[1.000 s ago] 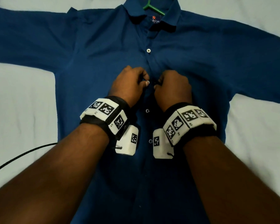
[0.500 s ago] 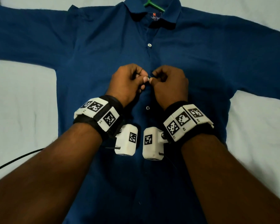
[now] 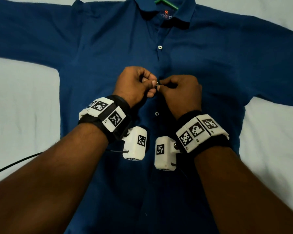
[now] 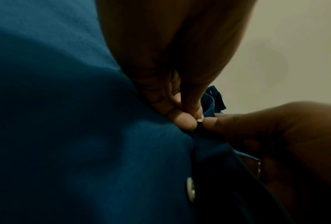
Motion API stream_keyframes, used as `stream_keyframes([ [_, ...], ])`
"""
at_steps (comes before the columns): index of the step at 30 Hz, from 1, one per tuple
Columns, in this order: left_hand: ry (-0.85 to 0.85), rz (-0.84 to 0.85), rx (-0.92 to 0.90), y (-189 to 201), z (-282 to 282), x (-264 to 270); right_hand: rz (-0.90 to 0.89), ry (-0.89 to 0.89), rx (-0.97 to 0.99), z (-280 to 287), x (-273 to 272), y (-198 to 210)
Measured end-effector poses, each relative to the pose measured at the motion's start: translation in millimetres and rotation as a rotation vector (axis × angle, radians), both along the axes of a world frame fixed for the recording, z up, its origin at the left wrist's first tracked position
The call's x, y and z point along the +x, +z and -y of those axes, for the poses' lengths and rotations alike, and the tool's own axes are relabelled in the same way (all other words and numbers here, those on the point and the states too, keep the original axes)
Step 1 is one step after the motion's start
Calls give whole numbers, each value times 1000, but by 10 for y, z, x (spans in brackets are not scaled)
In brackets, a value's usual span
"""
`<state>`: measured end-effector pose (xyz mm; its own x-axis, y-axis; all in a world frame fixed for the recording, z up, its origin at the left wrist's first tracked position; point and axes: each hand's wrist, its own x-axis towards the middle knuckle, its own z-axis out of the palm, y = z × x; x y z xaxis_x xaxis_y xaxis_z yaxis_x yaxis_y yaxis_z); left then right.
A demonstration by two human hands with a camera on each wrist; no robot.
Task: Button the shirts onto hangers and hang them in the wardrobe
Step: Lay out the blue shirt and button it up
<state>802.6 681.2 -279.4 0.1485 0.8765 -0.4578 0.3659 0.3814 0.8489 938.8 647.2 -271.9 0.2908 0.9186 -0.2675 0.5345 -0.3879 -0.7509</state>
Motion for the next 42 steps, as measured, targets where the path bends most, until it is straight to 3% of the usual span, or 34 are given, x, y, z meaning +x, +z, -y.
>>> stream_keyframes([
  [7, 43, -14, 23, -7, 24, 11, 69, 249, 67, 111, -21, -4],
  [11, 127, 103, -26, -33, 50, -4, 11, 215, 66, 134, 19, 32],
  [15, 105, 73, -18, -27, 77, -13, -98, 101, -46, -28, 31, -15],
  [22, 119, 72, 63, -41, 104, 17, 95, 196, -182, -277, -51, -19],
  [26, 204, 96, 65, -60, 138, 59, 265, 236, -121, -251, -51, 22],
  [31, 310, 149, -7, -65, 146, 55, 144, 177, -115, -154, -34, -7],
  [37, 247, 153, -76, -24, 100, 17, 291, 266, -89, -75, -19, -3],
  [42, 147, 49, 25, -61, 125, 4, 85, 149, -126, -95, -61, -23],
])
